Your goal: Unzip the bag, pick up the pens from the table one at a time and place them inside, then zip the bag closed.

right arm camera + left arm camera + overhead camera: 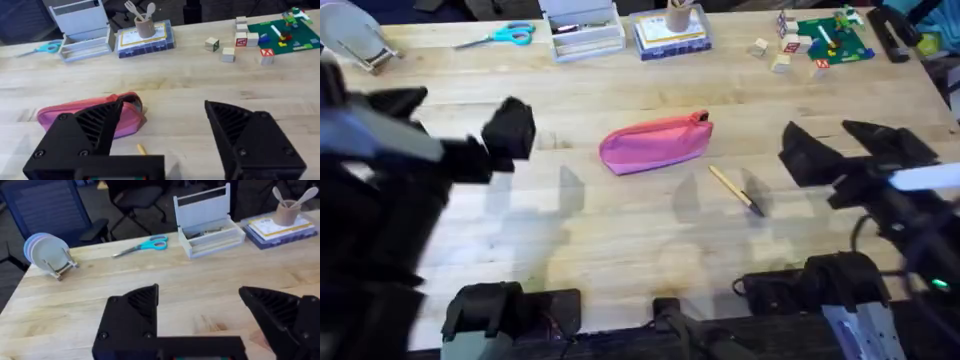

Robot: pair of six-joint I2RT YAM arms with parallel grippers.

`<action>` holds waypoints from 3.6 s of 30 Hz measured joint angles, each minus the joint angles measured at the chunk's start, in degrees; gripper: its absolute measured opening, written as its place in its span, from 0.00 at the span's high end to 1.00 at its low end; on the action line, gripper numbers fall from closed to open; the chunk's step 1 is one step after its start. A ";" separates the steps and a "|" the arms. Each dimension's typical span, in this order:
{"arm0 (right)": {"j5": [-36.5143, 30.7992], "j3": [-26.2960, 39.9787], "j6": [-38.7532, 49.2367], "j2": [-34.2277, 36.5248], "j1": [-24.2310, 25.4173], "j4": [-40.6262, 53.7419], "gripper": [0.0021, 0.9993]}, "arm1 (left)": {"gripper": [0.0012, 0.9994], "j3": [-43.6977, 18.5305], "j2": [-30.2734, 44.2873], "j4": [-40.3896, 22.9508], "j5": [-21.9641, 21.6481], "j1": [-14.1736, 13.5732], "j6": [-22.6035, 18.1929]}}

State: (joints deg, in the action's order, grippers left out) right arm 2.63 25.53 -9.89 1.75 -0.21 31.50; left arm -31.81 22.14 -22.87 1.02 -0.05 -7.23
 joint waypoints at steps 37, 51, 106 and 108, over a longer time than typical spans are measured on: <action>4.31 22.54 -0.22 14.26 0.00 18.87 0.00 | 0.01 -21.46 41.39 -25.51 46.72 0.00 -45.17; 4.31 22.54 -0.22 14.26 0.00 18.85 0.00 | 0.01 -21.46 57.44 -22.61 48.77 -1.09 -64.76; 5.85 22.54 -13.83 16.03 0.00 18.19 0.00 | 0.96 -21.49 70.50 -7.74 48.76 -8.48 -51.01; 6.01 22.54 -14.30 17.18 0.00 17.81 0.00 | 0.96 -21.49 70.50 -7.74 48.76 -8.48 -51.01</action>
State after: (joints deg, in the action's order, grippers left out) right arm 8.65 48.07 -24.19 18.93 -0.21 49.31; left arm -53.30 92.64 -30.61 49.78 -8.54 -58.24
